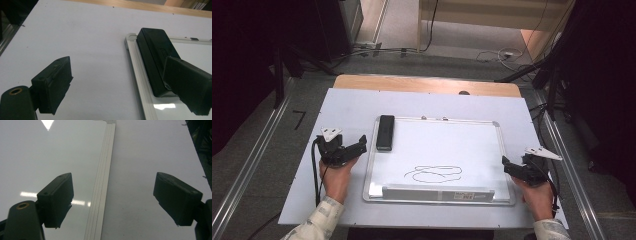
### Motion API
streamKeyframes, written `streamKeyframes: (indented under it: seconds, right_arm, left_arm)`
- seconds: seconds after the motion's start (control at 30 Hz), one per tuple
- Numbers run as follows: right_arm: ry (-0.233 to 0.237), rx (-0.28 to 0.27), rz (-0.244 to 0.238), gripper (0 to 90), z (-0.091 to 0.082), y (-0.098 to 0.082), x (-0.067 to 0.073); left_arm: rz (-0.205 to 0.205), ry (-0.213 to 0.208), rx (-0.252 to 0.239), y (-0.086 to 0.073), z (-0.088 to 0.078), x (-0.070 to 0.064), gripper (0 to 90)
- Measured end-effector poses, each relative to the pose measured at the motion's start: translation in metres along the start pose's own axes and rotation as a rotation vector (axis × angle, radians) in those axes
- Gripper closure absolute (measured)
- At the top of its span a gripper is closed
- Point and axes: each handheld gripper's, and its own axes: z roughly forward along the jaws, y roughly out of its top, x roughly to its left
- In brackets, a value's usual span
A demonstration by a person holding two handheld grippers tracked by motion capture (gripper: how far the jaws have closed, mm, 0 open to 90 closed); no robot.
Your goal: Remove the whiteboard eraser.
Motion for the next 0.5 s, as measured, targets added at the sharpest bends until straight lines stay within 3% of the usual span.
streamKeyframes:
  seconds: [0.17, 0.5]
  right_arm:
    - [0.0, 0.0, -0.001, 15.2, 0.0002, -0.0001, 0.0001]
    - [0.002, 0.001, -0.003, 15.2, 0.0004, 0.0, 0.0]
  left_arm:
    - [0.013, -0.005, -0.003, 0.0028, 0.0023, -0.005, 9.4]
    - [-0.013, -0.03, 0.015, 0.0054, 0.0096, -0.0099, 9.5]
